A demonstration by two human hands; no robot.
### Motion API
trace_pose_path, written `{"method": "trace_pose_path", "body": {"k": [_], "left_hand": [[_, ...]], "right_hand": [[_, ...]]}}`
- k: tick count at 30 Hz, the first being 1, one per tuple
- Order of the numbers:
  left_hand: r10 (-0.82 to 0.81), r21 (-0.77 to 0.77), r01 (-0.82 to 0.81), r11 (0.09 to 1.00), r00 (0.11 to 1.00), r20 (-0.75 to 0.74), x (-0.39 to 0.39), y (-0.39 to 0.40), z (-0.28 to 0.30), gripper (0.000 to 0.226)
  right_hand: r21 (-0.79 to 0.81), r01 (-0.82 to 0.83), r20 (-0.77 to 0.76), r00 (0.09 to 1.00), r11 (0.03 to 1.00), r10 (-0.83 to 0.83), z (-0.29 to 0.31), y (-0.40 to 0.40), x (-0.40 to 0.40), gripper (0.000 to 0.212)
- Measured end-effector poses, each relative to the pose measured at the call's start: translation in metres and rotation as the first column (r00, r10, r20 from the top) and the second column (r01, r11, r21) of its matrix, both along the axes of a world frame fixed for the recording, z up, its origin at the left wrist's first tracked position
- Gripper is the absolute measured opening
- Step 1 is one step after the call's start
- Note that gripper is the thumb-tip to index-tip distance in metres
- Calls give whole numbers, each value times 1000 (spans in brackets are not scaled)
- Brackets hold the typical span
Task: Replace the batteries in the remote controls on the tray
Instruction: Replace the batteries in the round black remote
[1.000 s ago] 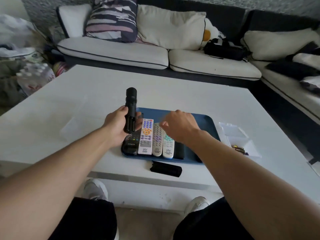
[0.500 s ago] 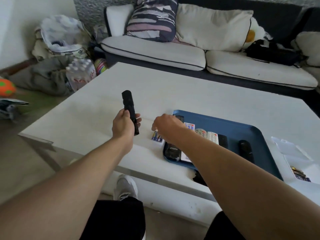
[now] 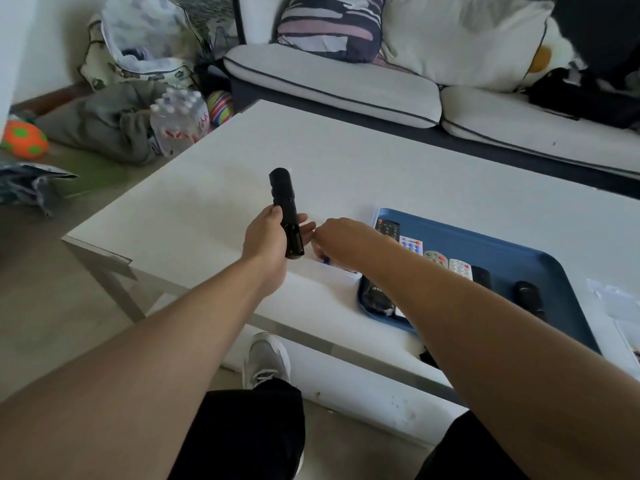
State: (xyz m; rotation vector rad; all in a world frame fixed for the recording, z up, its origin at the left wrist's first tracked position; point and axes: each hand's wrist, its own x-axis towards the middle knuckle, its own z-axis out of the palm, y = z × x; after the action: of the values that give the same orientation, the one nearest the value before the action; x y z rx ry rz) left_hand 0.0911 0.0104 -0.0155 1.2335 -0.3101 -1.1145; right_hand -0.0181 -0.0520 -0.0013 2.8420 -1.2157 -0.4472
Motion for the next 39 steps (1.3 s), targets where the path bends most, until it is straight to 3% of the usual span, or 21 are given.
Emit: {"method": "trace_pose_path", "body": {"k": [8, 10, 12, 15, 17, 20, 21, 24, 29, 33, 36, 39], "left_hand": [[158, -31, -159, 987, 987, -31, 3, 2, 8, 30], [184, -55, -187, 981, 982, -46, 6, 4, 13, 30], [198, -63, -197, 978, 980, 0, 8, 6, 18, 29], [183, -58, -180, 982, 982, 39, 5, 10, 25, 29], [124, -61, -122, 991, 992, 35, -2, 14, 30, 28], [-10, -47, 13, 999, 998, 69, -18, 19, 36, 24], [-54, -47, 58, 997, 995, 81, -24, 21, 38, 23], [-159, -54, 165, 985, 982, 103, -47, 24, 46, 23], [-352, -50, 360, 932, 928, 125, -78, 30, 57, 28], [-489, -24, 498, 867, 858, 154, -89, 34, 60, 32], [-561, -14, 570, 822, 812, 161, -97, 35, 63, 31], [-611, 2, 621, 784, 771, 179, -107, 35, 65, 30]], "right_hand": [[41, -4, 53, 999, 999, 2, -3, -2, -3, 25], [57, -12, 138, 990, 998, 4, 0, -2, -5, 22], [136, 21, 341, 937, 990, -67, 10, -3, -9, 13], [412, 35, 649, 690, 911, -320, 31, 4, -29, 6], [668, -110, 686, 472, 736, -553, 43, 14, -50, 11], [821, -451, 465, 172, 351, -868, 56, 24, -79, 14], [811, -509, 393, 106, 290, -914, 59, 26, -86, 14], [799, -547, 297, -4, 250, -955, 65, 33, -104, 13], [847, -436, 347, 19, 305, -938, 68, 44, -134, 11], [827, -188, 547, 58, 529, -835, 70, 48, -153, 12], [681, 2, 723, 163, 733, -672, 74, 58, -164, 17], [525, 62, 824, 214, 849, -525, 73, 64, -168, 16]]}}
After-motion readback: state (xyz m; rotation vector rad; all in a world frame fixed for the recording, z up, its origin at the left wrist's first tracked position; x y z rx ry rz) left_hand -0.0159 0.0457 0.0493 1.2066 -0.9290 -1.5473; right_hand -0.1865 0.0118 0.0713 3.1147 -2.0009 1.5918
